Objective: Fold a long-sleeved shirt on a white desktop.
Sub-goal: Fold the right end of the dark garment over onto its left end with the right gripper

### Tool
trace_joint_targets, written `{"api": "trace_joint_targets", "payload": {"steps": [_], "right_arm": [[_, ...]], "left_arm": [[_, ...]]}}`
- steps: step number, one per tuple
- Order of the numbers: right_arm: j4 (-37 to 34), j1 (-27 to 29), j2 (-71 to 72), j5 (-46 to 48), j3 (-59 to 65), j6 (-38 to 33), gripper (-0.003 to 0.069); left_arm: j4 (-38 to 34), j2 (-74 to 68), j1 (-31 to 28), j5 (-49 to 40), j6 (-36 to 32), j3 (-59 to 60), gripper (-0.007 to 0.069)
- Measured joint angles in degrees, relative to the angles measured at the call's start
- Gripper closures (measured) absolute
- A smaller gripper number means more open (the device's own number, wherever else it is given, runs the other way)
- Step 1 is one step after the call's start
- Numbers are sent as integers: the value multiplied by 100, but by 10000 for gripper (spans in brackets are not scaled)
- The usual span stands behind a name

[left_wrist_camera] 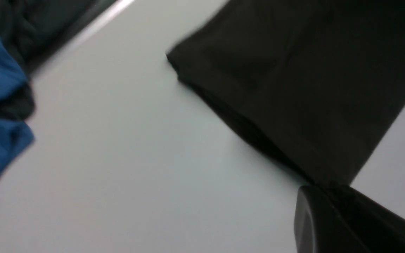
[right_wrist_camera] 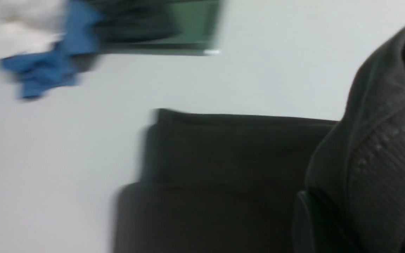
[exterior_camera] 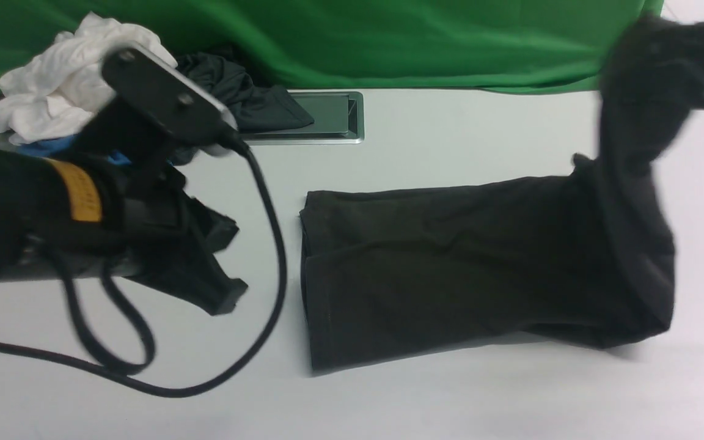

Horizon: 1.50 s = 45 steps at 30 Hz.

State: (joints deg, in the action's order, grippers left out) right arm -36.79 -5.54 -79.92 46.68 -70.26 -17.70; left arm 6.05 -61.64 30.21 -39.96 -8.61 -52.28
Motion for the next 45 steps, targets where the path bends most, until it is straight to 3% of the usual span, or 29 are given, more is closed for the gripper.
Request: {"api": "trace_joint_targets", "payload": {"steps": [12, 29, 32, 34, 35, 36, 37, 38, 40, 42, 45], "right_arm": [[-238, -1606, -1522, -375, -854, -36, 576], [-365, -2560, -3250, -492, -1483, -30, 575], [-393, -2603, -3345, -542, -1501, 143, 523], [-448, -2602, -3350, -583, -1507, 281, 396], [-448, -2602, -3350, -583, -1506, 294, 381], [-485, -2602, -3350, -595, -1520, 341, 239], [-491, -2602, -3350, -595, -1520, 341, 239], [-491, -2597, -3308, -526, -1531, 357, 118], [-478, -2541, -3172, -339, -1557, 330, 57], [-416, -2487, -3059, -247, -1568, 316, 60], [360, -2236, -2557, -12, -1574, 471, 201]], "left_arm": [[7, 301, 0, 31, 0, 0, 606], [7, 307, 0, 201, 0, 298, 606], [7, 307, 0, 201, 0, 298, 606], [1, 307, 0, 203, 0, 298, 606], [-6, 307, 0, 203, 0, 298, 606], [-33, 307, 0, 203, 0, 298, 606], [-33, 307, 0, 203, 0, 298, 606], [-46, 307, 0, 203, 0, 298, 606], [-60, 307, 0, 203, 10, 298, 606], [-60, 307, 0, 203, 10, 298, 606], [-90, 307, 0, 203, 10, 298, 606]]}}
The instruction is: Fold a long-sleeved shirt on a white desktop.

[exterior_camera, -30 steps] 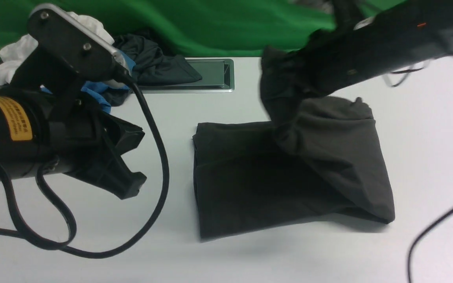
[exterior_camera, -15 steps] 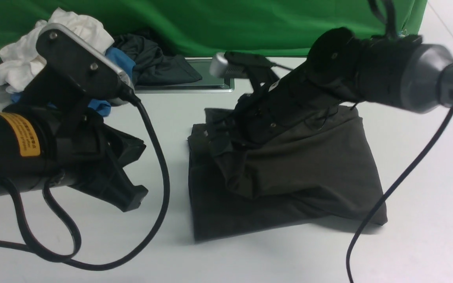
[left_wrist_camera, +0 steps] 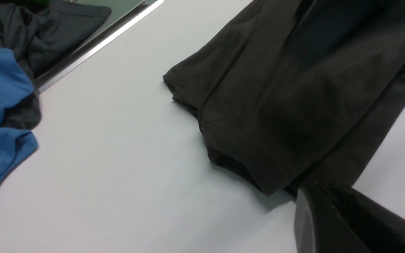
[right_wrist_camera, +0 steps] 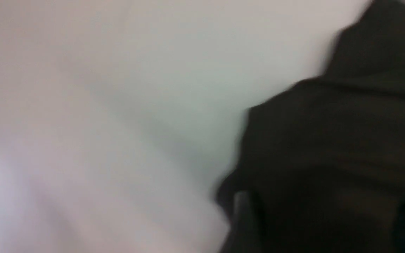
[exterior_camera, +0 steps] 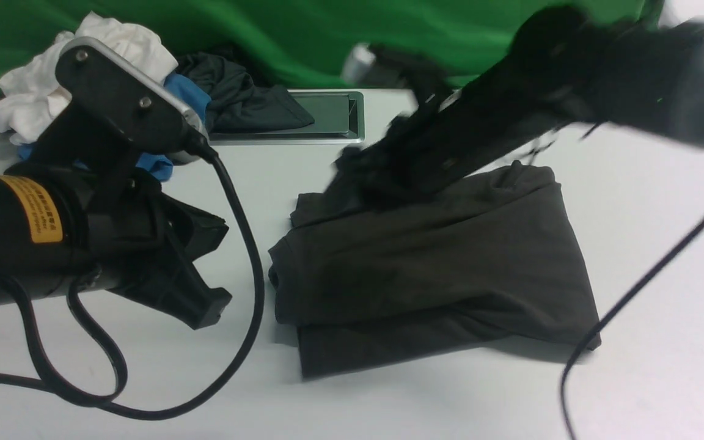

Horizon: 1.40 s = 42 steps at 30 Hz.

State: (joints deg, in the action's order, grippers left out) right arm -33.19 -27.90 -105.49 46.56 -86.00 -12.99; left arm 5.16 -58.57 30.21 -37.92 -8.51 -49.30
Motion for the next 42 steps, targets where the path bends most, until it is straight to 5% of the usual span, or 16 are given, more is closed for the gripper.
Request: {"api": "trace_joint_targets", "payload": {"steps": [6, 10, 18, 25, 42], "right_arm": [[2991, 313, 382, 7, 354, 1532, 529], [3749, 610, 24, -744, 872, 2043, 570], [3878, 1240, -874, -1846, 1006, 2170, 568], [3890, 1357, -283, -1363, 1063, 2160, 566], [3886, 1359, 6487, 672, 4660, 3040, 614]], "left_arm": [[-42, 7, 0, 347, -196, 93, 606], [-227, 6, 0, 961, -433, 400, 606], [-1021, 503, 0, 1727, -666, 1082, 606], [-1180, 1690, 0, 1910, -737, 1727, 606], [-1034, 5832, 0, 2728, -962, 3496, 606]]}}
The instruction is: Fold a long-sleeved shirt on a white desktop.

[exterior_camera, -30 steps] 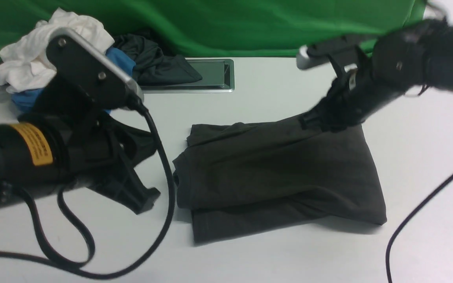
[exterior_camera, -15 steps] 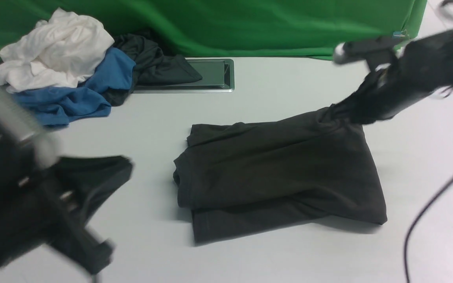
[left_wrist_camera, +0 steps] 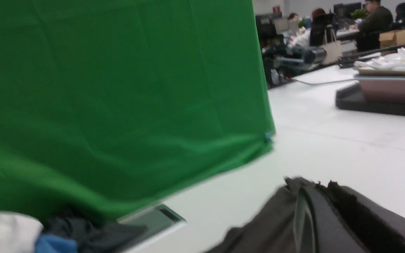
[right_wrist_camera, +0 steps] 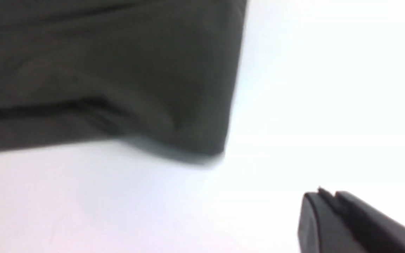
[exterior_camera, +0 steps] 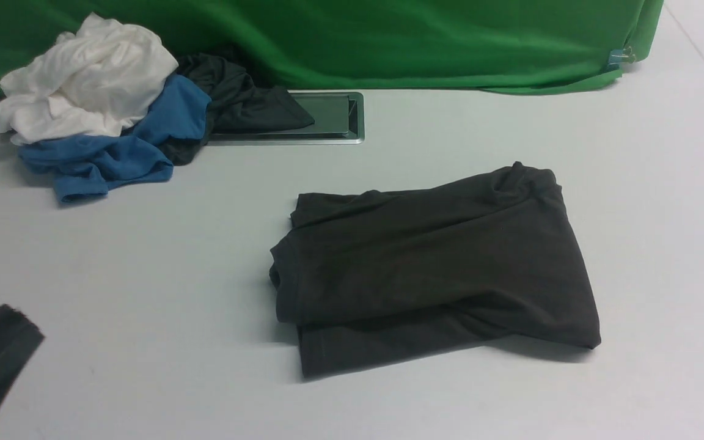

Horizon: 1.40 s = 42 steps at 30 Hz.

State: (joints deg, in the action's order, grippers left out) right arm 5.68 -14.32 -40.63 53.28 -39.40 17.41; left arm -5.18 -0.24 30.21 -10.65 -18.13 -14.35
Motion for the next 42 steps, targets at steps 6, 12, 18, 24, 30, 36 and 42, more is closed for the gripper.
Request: {"api": "trace_joint_targets", "payload": {"steps": [6, 12, 18, 24, 30, 36, 42], "right_arm": [[-135, 0, 1393, 265, 210, 128, 630], [-146, 0, 2156, 397, 210, 133, 609], [-146, 0, 2328, 410, 210, 133, 580], [-109, 5, 2328, 399, 210, 133, 567], [-219, 698, 2647, -250, 486, -766, 629], [-794, 1419, 3345, -2002, 1764, -1867, 631], [-834, 1496, 3940, -3737, 3342, -1741, 631]], "left_arm": [[190, 0, 0, -217, -11, 45, 606], [200, 0, 0, -237, -11, 45, 606], [209, 0, 0, -237, -11, 45, 605], [214, 0, 0, -237, -11, 45, 605], [214, 0, 0, -243, -5, 45, 604], [214, 0, 0, -242, -9, 45, 604], [214, 0, 0, -242, -9, 45, 603]]}}
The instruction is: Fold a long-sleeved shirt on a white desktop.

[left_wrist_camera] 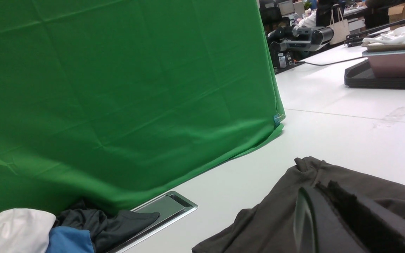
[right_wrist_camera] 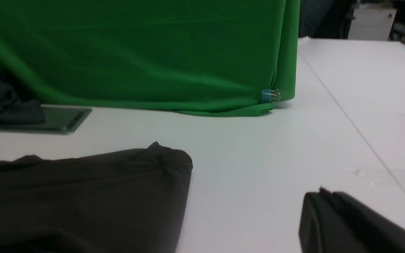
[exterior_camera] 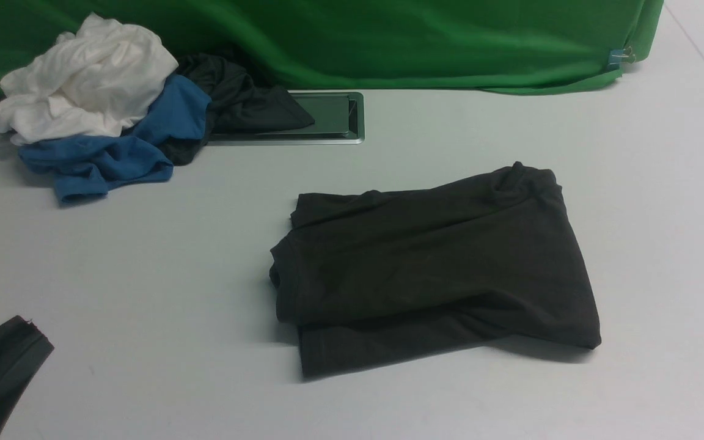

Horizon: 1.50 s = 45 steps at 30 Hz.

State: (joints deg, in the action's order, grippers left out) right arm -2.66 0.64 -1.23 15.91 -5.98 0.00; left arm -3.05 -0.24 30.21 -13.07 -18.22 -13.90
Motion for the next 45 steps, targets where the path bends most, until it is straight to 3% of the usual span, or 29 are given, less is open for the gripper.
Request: {"api": "trace_joint_targets", "payload": {"steps": [4, 39, 42, 45], "right_arm": [[-12, 11, 108, -282, 607, 184, 631], [-1, 28, 125, 65, 632, 217, 552], [-1, 28, 125, 69, 632, 217, 545], [-1, 28, 125, 69, 632, 217, 537]], "left_arm": [[0, 0, 0, 0, 0, 0, 603], [126, 0, -5, 68, -16, 39, 603], [305, 13, -322, 183, -21, 197, 603], [85, 34, -1257, 256, -21, 437, 603]]}}
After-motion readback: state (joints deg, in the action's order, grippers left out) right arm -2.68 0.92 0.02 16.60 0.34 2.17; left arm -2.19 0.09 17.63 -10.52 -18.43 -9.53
